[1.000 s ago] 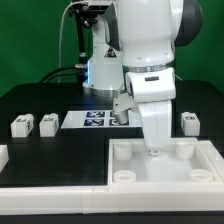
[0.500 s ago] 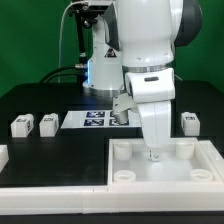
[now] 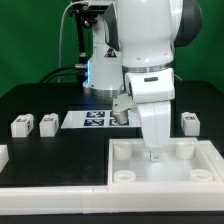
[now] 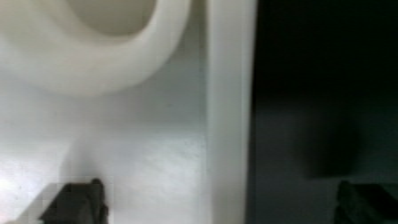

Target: Assemble one leg

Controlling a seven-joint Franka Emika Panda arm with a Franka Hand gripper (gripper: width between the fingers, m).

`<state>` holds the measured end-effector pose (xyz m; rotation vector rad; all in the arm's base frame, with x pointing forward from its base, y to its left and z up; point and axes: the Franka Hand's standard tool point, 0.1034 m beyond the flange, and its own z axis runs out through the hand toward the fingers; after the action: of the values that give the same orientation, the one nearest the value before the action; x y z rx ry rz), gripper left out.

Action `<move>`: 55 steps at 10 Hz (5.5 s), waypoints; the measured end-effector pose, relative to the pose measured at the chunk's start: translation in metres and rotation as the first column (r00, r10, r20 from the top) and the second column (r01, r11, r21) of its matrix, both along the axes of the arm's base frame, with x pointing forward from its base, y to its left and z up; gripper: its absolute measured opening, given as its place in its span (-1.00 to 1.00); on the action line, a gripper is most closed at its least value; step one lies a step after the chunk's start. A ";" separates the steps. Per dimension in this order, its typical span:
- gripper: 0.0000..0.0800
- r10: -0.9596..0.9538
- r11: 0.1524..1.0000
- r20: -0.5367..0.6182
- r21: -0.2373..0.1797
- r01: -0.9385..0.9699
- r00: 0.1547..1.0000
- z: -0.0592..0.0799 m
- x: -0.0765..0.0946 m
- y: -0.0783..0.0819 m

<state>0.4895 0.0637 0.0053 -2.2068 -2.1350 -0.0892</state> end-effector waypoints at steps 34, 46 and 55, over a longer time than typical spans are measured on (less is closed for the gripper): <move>0.62 -0.993 0.114 -0.074 -0.785 0.609 0.090 0.013 -0.095 0.107; -0.28 -0.993 0.117 -0.074 -0.799 0.590 0.097 0.007 -0.105 0.108; -0.27 -0.974 0.228 -0.146 -0.558 0.798 0.176 0.105 -0.023 0.072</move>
Offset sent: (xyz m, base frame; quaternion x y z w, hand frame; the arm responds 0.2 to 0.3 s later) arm -0.0189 0.0262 0.0572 -0.0015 -0.0327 0.1160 0.9927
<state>0.4661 0.1362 0.1104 -2.9325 -0.2670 0.7850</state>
